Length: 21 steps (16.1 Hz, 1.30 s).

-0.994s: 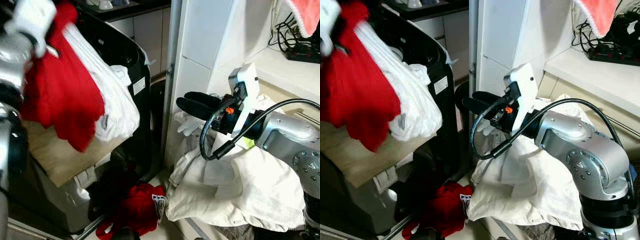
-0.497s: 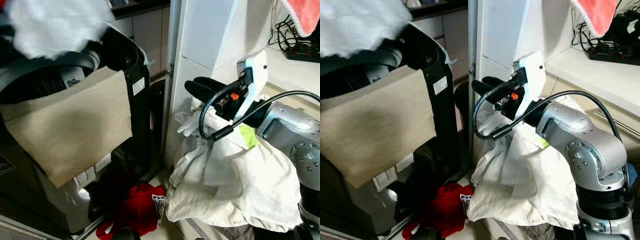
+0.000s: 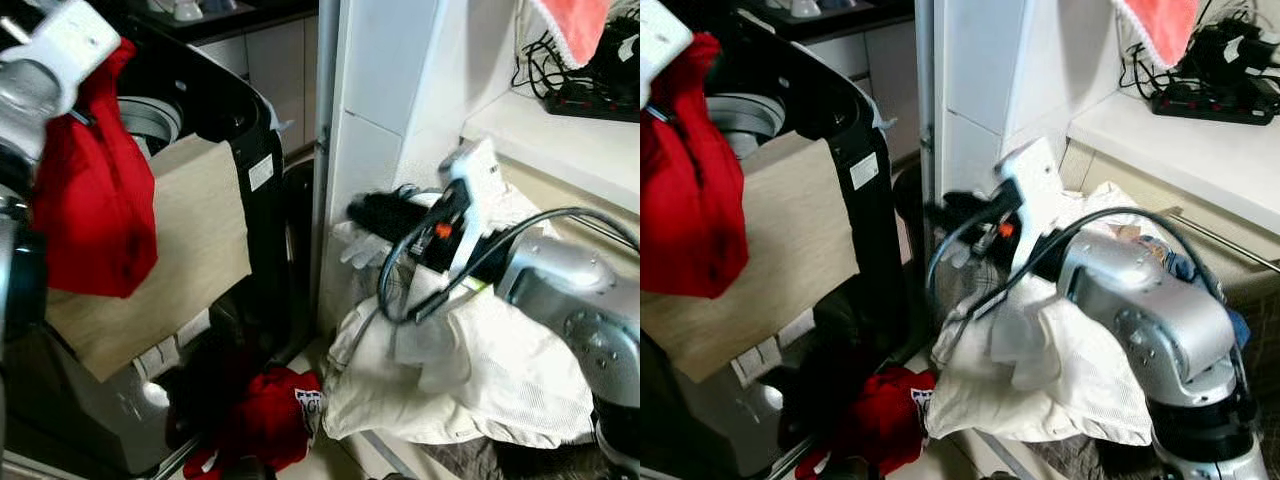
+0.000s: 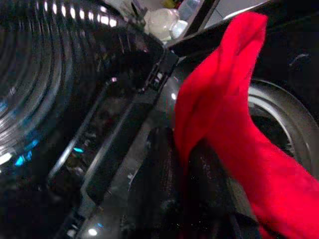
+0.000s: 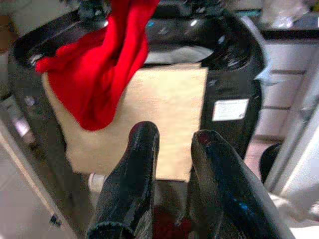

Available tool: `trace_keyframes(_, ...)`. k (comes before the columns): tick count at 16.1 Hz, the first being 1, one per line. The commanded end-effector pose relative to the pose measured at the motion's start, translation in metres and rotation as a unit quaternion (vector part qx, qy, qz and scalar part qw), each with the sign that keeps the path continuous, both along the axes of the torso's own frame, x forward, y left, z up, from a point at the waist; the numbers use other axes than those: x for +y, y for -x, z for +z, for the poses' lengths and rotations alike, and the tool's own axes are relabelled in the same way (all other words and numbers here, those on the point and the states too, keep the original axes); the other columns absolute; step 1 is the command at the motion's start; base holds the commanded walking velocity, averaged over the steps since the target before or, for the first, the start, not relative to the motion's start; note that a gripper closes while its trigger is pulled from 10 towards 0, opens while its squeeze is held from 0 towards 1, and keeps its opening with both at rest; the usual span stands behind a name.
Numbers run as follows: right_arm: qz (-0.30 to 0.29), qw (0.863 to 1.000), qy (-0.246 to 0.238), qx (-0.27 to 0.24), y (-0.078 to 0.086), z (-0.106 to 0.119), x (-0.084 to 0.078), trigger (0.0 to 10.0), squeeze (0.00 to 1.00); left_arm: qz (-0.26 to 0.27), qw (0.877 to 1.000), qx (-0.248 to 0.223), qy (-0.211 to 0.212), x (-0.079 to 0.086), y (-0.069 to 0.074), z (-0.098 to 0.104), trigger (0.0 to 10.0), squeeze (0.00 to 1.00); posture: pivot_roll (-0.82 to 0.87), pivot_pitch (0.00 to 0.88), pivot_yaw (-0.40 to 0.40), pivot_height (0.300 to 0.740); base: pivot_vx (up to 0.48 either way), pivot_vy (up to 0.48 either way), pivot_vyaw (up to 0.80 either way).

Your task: Clothes washing

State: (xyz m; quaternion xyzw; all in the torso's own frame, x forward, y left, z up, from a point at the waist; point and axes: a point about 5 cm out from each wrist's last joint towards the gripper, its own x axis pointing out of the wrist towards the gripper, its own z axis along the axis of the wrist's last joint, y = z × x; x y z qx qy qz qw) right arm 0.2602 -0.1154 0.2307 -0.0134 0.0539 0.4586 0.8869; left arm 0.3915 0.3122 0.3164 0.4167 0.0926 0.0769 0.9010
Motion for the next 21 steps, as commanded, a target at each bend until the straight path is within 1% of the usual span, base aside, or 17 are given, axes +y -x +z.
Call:
trace_keyframes(1,0.013,1.000,0.013,0.003,0.003,-0.001,0.003,10.0,0.00,-0.006,1.000,-0.013,0.020,0.000,0.001,0.017,10.0,1.00,-0.11,0.000,0.026,0.740,0.000,0.000,0.00)
trace_keyframes(2,0.018,1.000,0.017,0.008,0.003,-0.003,0.003,10.0,0.00,-0.007,0.999,-0.009,0.036,0.002,0.003,0.020,10.0,1.00,-0.11,0.000,0.024,0.740,0.000,0.000,0.00)
trace_keyframes(3,0.018,1.000,0.017,0.009,0.003,-0.003,0.004,10.0,0.00,-0.007,0.999,-0.006,0.038,0.003,0.004,0.020,10.0,1.00,-0.11,0.000,0.024,0.740,0.000,0.000,0.00)
trace_keyframes(4,0.016,1.000,0.022,0.012,0.003,-0.005,0.003,10.0,0.00,-0.012,0.999,-0.002,0.050,0.003,0.004,0.021,10.0,1.00,-0.11,0.000,0.023,0.740,0.000,0.000,0.00)
trace_keyframes(6,-0.003,0.999,0.034,0.025,-0.001,-0.010,-0.001,10.0,0.00,-0.031,0.996,0.020,0.077,0.000,0.004,0.016,10.0,1.00,-0.11,0.000,0.023,0.740,0.000,0.000,0.00)
trace_keyframes(8,-0.014,0.999,0.035,0.029,-0.003,-0.011,-0.002,10.0,0.00,-0.031,0.996,0.017,0.086,0.001,0.004,0.015,10.0,1.00,-0.11,0.000,0.023,0.740,0.000,0.000,0.00)
trace_keyframes(9,-0.023,0.999,0.035,0.033,-0.004,-0.012,-0.003,10.0,0.00,-0.033,0.995,0.024,0.089,0.001,0.004,0.013,10.0,1.00,-0.11,0.000,0.023,0.740,0.000,0.000,0.00)
trace_keyframes(12,-0.104,0.993,0.036,0.035,-0.020,-0.014,-0.014,10.0,0.00,-0.030,0.995,0.004,0.097,0.001,0.004,0.017,10.0,1.00,-0.11,0.000,0.027,0.740,0.000,0.000,0.00)
trace_keyframes(13,-0.132,0.990,0.033,0.036,-0.026,-0.014,-0.019,10.0,0.00,-0.021,0.996,-0.003,0.087,0.002,0.004,0.019,10.0,1.00,-0.11,0.000,0.027,0.740,0.000,0.000,0.00)
trace_keyframes(14,-0.166,0.985,0.033,0.035,-0.032,-0.014,-0.024,10.0,0.00,0.012,0.998,-0.033,0.045,0.009,0.006,0.026,10.0,1.00,-0.11,0.000,0.027,0.740,0.000,0.000,0.00)
trace_keyframes(15,-0.180,0.983,0.035,0.033,-0.035,-0.014,-0.027,10.0,0.00,0.029,0.998,-0.053,0.022,0.012,0.008,0.030,10.0,1.00,-0.11,0.000,0.027,0.740,0.000,0.000,0.00)
trace_keyframes(16,-0.202,0.978,0.041,0.036,-0.039,-0.015,-0.031,10.0,0.00,0.051,0.996,-0.075,-0.020,0.017,0.011,0.037,10.0,0.06,-0.11,0.000,0.028,0.740,0.000,0.000,0.00)
trace_keyframes(17,-0.211,0.976,0.047,0.041,-0.040,-0.018,-0.033,10.0,0.00,0.023,0.996,-0.065,0.048,0.014,0.009,0.032,10.0,0.00,-0.11,0.000,0.028,0.740,0.000,0.000,0.00)
trace_keyframes(18,-0.208,0.976,0.051,0.044,-0.039,-0.019,-0.032,10.0,0.00,-0.038,0.984,-0.035,0.168,0.002,0.005,0.022,10.0,0.00,-0.11,0.000,0.028,0.740,0.000,0.000,0.00)
trace_keyframes(19,-0.202,0.977,0.053,0.047,-0.038,-0.021,-0.031,10.0,0.00,-0.094,0.973,0.016,0.209,-0.009,0.002,0.013,10.0,0.00,-0.11,0.000,0.028,0.740,0.000,0.000,0.00)
trace_keyframes(20,-0.199,0.977,0.055,0.047,-0.037,-0.021,-0.030,10.0,0.00,-0.102,0.974,0.036,0.199,-0.011,0.002,0.009,10.0,0.00,-0.11,0.000,0.028,0.740,0.000,0.000,0.00)
trace_keyframes(21,-0.195,0.978,0.054,0.049,-0.035,-0.022,-0.028,10.0,0.00,-0.121,0.970,0.067,0.203,-0.015,0.002,0.000,10.0,0.00,-0.11,0.000,0.028,0.740,0.000,0.000,0.00)
